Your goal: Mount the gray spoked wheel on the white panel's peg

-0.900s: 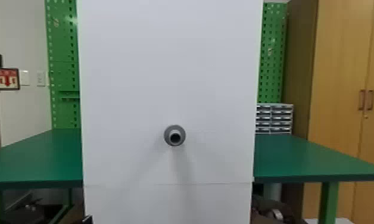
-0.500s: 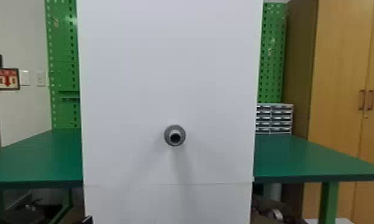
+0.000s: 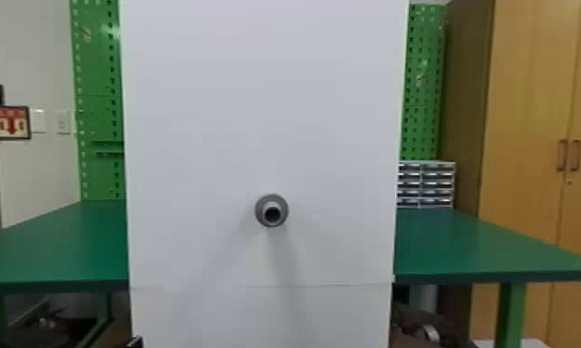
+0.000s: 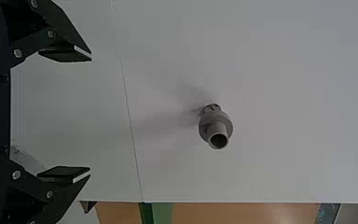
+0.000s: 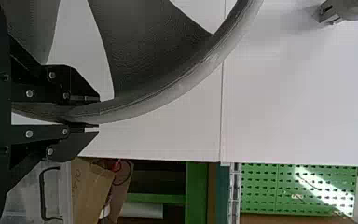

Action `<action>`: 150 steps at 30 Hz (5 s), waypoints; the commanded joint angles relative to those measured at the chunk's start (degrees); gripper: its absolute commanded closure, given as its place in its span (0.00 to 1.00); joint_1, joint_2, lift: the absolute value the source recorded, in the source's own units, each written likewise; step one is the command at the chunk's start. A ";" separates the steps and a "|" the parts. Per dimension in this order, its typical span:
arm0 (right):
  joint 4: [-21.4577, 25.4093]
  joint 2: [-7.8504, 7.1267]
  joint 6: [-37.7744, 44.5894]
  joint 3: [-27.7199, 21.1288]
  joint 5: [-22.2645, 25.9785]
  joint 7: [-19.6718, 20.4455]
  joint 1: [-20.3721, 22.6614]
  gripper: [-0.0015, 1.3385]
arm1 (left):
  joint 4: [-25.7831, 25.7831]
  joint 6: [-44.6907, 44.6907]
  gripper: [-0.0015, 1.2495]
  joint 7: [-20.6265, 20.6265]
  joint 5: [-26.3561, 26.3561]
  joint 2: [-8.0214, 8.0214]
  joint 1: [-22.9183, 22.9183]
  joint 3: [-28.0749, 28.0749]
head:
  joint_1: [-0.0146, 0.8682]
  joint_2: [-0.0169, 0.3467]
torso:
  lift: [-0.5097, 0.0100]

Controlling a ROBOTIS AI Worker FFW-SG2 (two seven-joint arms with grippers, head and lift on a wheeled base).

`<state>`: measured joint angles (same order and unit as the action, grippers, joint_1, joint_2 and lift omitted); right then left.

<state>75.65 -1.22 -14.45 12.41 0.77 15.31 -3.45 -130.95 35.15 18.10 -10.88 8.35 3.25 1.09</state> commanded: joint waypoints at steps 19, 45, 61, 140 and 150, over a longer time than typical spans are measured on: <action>19.71 -0.10 26.75 3.94 1.08 5.61 -3.84 0.99 | -0.09 -0.09 0.31 0.00 -0.11 0.00 0.01 -0.04 | 0.16 0.03 | 0.20; 38.43 -0.27 54.52 9.13 2.22 10.44 -14.57 0.99 | -0.09 0.00 0.31 0.00 -0.19 0.35 0.09 -0.13 | 0.16 0.03 | 0.20; 43.18 -0.27 60.06 9.13 7.23 13.43 -19.58 0.99 | 0.00 0.00 0.31 0.00 -0.28 0.70 0.27 -0.13 | 0.16 0.03 | 0.20; 43.00 -0.54 61.56 4.12 14.44 14.66 -26.96 0.97 | 0.79 0.00 0.31 0.00 -0.90 1.67 -0.61 -1.80 | 0.16 0.03 | 0.20; 42.65 -0.45 61.12 3.94 14.35 14.57 -26.96 0.97 | 0.88 0.09 0.31 0.00 -1.07 1.76 -0.70 -1.89 | 0.16 0.03 | 0.20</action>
<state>118.53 -1.68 46.86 16.47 15.06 29.91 -30.41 -130.16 35.20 18.10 -11.88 10.02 2.55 -0.76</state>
